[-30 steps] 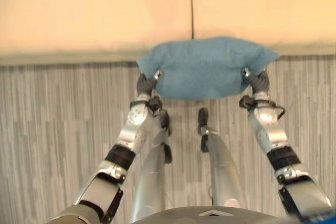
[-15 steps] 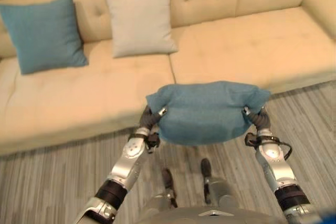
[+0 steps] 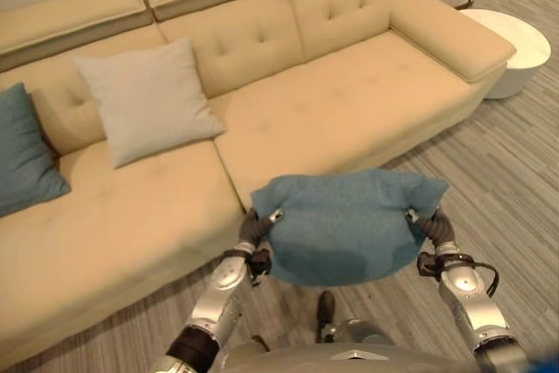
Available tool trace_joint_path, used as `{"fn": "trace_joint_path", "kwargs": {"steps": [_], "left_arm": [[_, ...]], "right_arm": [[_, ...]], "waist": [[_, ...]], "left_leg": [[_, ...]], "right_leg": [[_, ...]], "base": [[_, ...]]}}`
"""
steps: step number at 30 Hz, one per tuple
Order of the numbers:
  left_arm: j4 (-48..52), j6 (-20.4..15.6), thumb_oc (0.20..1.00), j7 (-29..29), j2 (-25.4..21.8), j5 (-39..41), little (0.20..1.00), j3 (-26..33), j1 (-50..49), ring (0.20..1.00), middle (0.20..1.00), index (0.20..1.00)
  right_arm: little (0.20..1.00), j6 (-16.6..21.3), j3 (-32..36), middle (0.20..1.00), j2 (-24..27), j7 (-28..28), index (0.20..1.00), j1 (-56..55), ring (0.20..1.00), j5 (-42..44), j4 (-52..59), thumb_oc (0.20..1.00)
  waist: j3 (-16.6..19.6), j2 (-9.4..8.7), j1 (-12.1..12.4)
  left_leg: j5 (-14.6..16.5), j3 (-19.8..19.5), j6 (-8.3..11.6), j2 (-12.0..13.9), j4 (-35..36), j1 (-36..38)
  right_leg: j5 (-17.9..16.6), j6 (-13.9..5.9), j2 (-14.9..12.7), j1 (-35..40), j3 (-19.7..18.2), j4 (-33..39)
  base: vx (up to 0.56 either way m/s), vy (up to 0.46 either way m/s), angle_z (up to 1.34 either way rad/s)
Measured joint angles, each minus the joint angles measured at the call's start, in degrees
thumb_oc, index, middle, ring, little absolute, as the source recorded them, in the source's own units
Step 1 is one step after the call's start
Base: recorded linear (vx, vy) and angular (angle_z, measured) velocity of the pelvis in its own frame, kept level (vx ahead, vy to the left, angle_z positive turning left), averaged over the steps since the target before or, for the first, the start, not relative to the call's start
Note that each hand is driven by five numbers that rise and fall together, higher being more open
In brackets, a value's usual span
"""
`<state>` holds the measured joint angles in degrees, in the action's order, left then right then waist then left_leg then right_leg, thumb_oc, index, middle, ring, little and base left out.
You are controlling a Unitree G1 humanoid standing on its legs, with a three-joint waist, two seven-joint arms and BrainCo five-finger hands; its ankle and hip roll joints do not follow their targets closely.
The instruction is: Pick up all the scattered cushions and arrange them neatly on the sofa.
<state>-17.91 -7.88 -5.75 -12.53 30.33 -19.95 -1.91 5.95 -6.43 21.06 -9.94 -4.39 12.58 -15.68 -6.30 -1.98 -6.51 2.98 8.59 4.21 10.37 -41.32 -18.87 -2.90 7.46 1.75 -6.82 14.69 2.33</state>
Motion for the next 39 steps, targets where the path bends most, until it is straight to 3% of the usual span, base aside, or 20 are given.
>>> {"fn": "trace_joint_path", "kwargs": {"steps": [1, 2, 4, 5, 6, 8, 9, 10, 12, 13, 14, 15, 16, 17, 18, 20, 22, 23, 27, 39], "left_arm": [[1.49, -0.01, 0.2, 0.12, 0.55, 0.11, 0.2, 0.03, -0.07, 0.2, 0.2, 0.2], [1.38, 0.26, 0.2, -0.14, -0.17, 0.25, 0.2, 0.36, -0.37, 0.2, 0.2, 0.2], [1.37, 0.3, 0.2, -0.57, -1.12, 0.23, 0.2, 0.84, -0.41, 0.2, 0.2, 0.2], [1.38, 0.32, 0.2, -0.67, -1.27, 0.25, 0.2, 1.1, -0.34, 0.2, 0.2, 0.2], [1.41, 0.5, 0.2, -0.66, -2.27, 0.24, 0.2, 1.06, -0.85, 0.2, 0.2, 0.2], [3.18, 0.28, 0.2, -0.64, -2.6, 0.34, 0.2, 1.93, -1.92, 0.2, 0.2, 0.2], [3.18, 0.39, 0.2, -0.65, -3.97, 0.33, 0.2, 2.05, -0.02, 0.2, 0.2, 0.2], [3.17, 0.57, 0.2, -0.64, -4.38, 0.34, 0.2, 2.21, 0.16, 0.2, 0.2, 0.2], [3.18, 0.77, 0.2, -0.84, -5.68, 0.36, 0.2, 2.66, 0.27, 0.2, 0.2, 0.2], [2.92, 0.97, 0.2, -0.84, -6.36, 0.35, 0.2, 3.37, 0.34, 0.2, 0.2, 0.2], [3.01, 1.16, 0.2, -0.82, -5.11, 0.31, 0.2, 3.32, 1.0, 0.2, 0.2, 0.2], [3.05, 1.1, 0.2, -0.8, -2.18, 0.31, 0.2, 4.31, 2.9, 0.2, 0.2, 0.2], [2.87, 1.09, 0.2, -0.78, -1.05, 0.16, 0.2, 4.56, 4.78, 0.2, 0.2, 0.2], [2.89, 1.08, 0.2, -0.69, -1.66, -0.09, 0.2, 4.34, 5.38, 0.2, 0.2, 0.2], [1.79, 1.0, 0.2, -0.75, -1.11, -0.11, 0.2, 4.44, 5.78, 0.2, 0.2, 0.2], [0.44, 1.03, 0.2, -0.71, -1.06, -0.11, 0.2, 4.0, 6.09, 0.2, 0.2, 0.2], [-0.77, 1.11, 0.2, -0.84, -0.99, -0.1, 0.2, 3.03, 5.13, 0.2, 0.2, 0.2], [-0.71, 0.92, 0.2, -0.72, -1.39, -0.09, 0.2, 2.97, 5.03, 0.2, 0.2, 0.2], [1.5, 0.85, 0.2, -0.77, -2.08, -0.03, 0.2, 3.86, 0.23, 0.2, 0.2, 0.2], [1.43, 0.91, 0.2, -0.51, -1.5, -0.07, 0.2, 4.09, -1.64, 0.2, 0.2, 0.2]], "right_arm": [[0.2, -0.2, 0.94, 0.2, -0.71, -0.51, 0.2, 1.61, 0.2, 0.06, -0.04, 0.2], [0.2, -0.69, -0.09, 0.2, -0.61, -0.64, 0.2, 2.7, 0.2, 0.05, 0.12, 0.2], [0.2, -0.68, -0.7, 0.2, -0.59, -0.5, 0.2, 2.91, 0.2, 0.05, -0.05, 0.2], [0.2, -0.69, -0.9, 0.2, -0.79, -0.48, 0.2, 3.03, 0.2, 0.03, -0.04, 0.2], [0.2, -0.85, -1.05, 0.2, -2.43, -0.5, 0.2, 1.31, 0.2, -0.05, -0.01, 0.2], [0.2, -1.06, -1.96, 0.2, -2.27, -0.51, 0.2, 1.86, 0.2, -0.5, 0.68, 0.2], [0.2, -1.54, -1.93, 0.2, -2.49, -0.61, 0.2, 3.08, 0.2, -0.51, 0.83, 0.2], [0.2, -1.79, -2.08, 0.2, -2.51, -0.55, 0.2, 3.39, 0.2, -0.52, 1.04, 0.2], [0.2, -2.1, -3.44, 0.2, -2.69, -0.64, 0.2, 4.87, 0.2, -0.53, 1.22, 0.2], [0.2, -2.08, -3.79, 0.2, -2.8, -0.3, 0.2, 4.84, 0.2, -0.55, 1.56, 0.2], [0.2, -2.0, -3.36, 0.2, -1.99, -0.25, 0.2, 3.45, 0.2, -0.53, 3.33, 0.2], [0.2, -1.64, -1.86, 0.2, 0.47, -0.03, 0.2, 3.16, 0.2, -0.53, 6.15, 0.2], [0.2, -1.5, -0.92, 0.2, 0.94, 0.03, 0.2, 3.58, 0.2, -0.52, 5.76, 0.2], [0.2, -1.53, -0.98, 0.2, 0.55, 0.03, 0.2, 3.58, 0.2, -0.51, 4.73, 0.2], [0.2, -1.63, -0.97, 0.2, 0.1, 0.12, 0.2, 4.69, 0.2, -0.5, 2.71, 0.2], [0.2, -1.86, -1.1, 0.2, 0.16, 0.1, 0.2, 5.23, 0.2, -0.5, 1.81, 0.2], [0.2, -1.78, -1.23, 0.2, -0.07, 0.17, 0.2, 4.31, 0.2, -0.5, 1.61, 0.2], [0.2, -1.78, -1.26, 0.2, -0.26, 0.31, 0.2, 4.49, 0.2, -0.52, 1.61, 0.2], [0.2, -2.01, -3.04, 0.2, -0.36, 1.25, 0.2, 4.49, 0.2, -0.56, 0.2, 0.2], [0.2, -1.96, -3.25, 0.2, -0.82, 1.47, 0.2, 2.77, 0.2, -0.53, 0.2, 0.2]], "waist": [[-1.28, -0.84, 1.39], [-2.03, -1.99, 1.33], [-2.62, -2.58, 1.26], [-3.01, -2.47, 1.18], [-3.02, -2.54, 1.11], [-1.94, -1.44, 1.03], [-3.05, -3.99, 1.14], [-3.26, -5.04, 1.91], [-3.41, -4.9, 2.93], [-3.85, -4.81, 2.65], [-4.52, -2.14, 1.18], [-5.33, 2.13, -0.54], [-5.55, 2.77, -0.62], [-4.45, 0.37, 0.18], [-4.28, 0.94, 0.71], [-4.85, 1.76, 1.43], [-4.44, 2.68, 0.46], [-3.97, 1.67, 1.34], [-2.03, 1.66, 3.9], [-0.16, -0.98, 2.69]], "left_leg": [[3.51, -4.46, -1.42, -5.26, -6.03, -7.37], [4.83, -7.79, -1.76, -10.79, 5.99, -7.89], [2.7, -9.41, -1.45, -14.9, 25.81, -5.12], [1.48, -8.91, -2.28, -16.05, 29.29, -4.58], [0.11, -7.23, -7.52, -17.3, 32.03, 1.41], [-0.06, -6.78, -8.19, -15.02, 34.99, 7.15], [0.06, -3.72, -9.12, -17.9, 35.23, 6.46], [-1.62, -3.76, -14.12, -19.31, 35.49, 6.47], [-5.99, -2.73, -18.49, -17.41, 35.8, 8.42], [-3.55, -3.79, -17.27, -15.87, 33.32, 9.67], [-3.26, -10.74, -16.24, -14.43, 34.31, 11.96], [-2.58, -12.34, -15.08, -12.37, 34.53, 11.81], [-2.01, -10.7, -13.76, -12.66, 33.72, 11.72], [0.87, -8.62, -9.06, -13.92, 32.15, 12.05], [3.84, -8.38, -6.51, -12.57, 30.52, 11.69], [-0.07, -4.64, -7.75, -10.6, 34.6, 12.53], [-0.9, -8.69, -7.98, -10.77, 37.66, 15.74], [-1.19, -9.62, -7.55, -11.71, 38.55, 16.17], [-3.99, -12.77, -4.69, -10.82, 46.47, 20.35], [-4.59, -13.49, -2.01, -8.17, 45.9, 20.41]], "right_leg": [[-0.11, -0.61, -0.13, -1.38, -1.69, -0.26], [0.32, -3.26, -0.12, -0.79, -2.57, 0.25], [2.73, -5.53, 0.63, -0.37, -2.53, -1.22], [3.95, -6.9, 1.8, -0.2, -2.52, -2.01], [12.29, -16.41, 2.65, 1.65, -1.63, -7.69], [13.54, -6.23, 3.02, -0.52, -1.6, -15.14], [13.22, -6.44, 2.2, -0.4, -4.08, -14.58], [12.76, -6.71, 2.47, -0.3, -5.96, -15.67], [13.98, -8.73, 5.22, -0.83, -9.3, -23.55], [14.17, -10.03, 5.85, -1.4, -9.46, -29.17], [14.71, -9.45, 5.18, -4.71, -7.73, -34.44], [15.77, -7.84, 3.3, -6.51, -9.63, -28.16], [9.39, -9.33, -0.62, -3.62, -12.85, -11.28], [-2.34, -13.59, -5.85, -0.34, -12.92, 0.21], [-3.4, -9.56, -4.79, 0.44, -11.14, 0.42], [0.42, -9.26, -3.62, 0.11, -11.38, -5.96], [5.48, -12.58, -2.98, -1.49, -14.35, -9.36], [3.9, -13.53, -3.52, -1.28, -15.35, -5.64], [-2.44, -9.3, -2.72, 4.13, -13.84, 2.98], [-0.65, -7.93, 0.44, 6.36, -12.14, 2.71]], "base": [[0.15, 0.068, -0.93], [0.14, 0.109, -0.67], [0.21, 0.148, -0.46], [0.5, 0.38, -0.91], [0.47, 0.403, -1.39], [0.29, 0.314, -1.43], [0.2, 0.274, -1.17], [0.24, 0.307, -1.31], [0.18, 0.21, -1.22], [0.12, 0.114, -0.67], [0.16, 0.148, -0.06], [0.11, 0.077, 0.2], [0.08, 0.049, 0.13], [0.05, 0.015, -0.01], [0.07, -0.023, 0.2], [0.06, -0.059, 0.53], [0.1, -0.12, 0.83], [0.15, -0.176, 0.87], [0.2, -0.162, 0.5], [0.06, -0.19, 0.15]]}}
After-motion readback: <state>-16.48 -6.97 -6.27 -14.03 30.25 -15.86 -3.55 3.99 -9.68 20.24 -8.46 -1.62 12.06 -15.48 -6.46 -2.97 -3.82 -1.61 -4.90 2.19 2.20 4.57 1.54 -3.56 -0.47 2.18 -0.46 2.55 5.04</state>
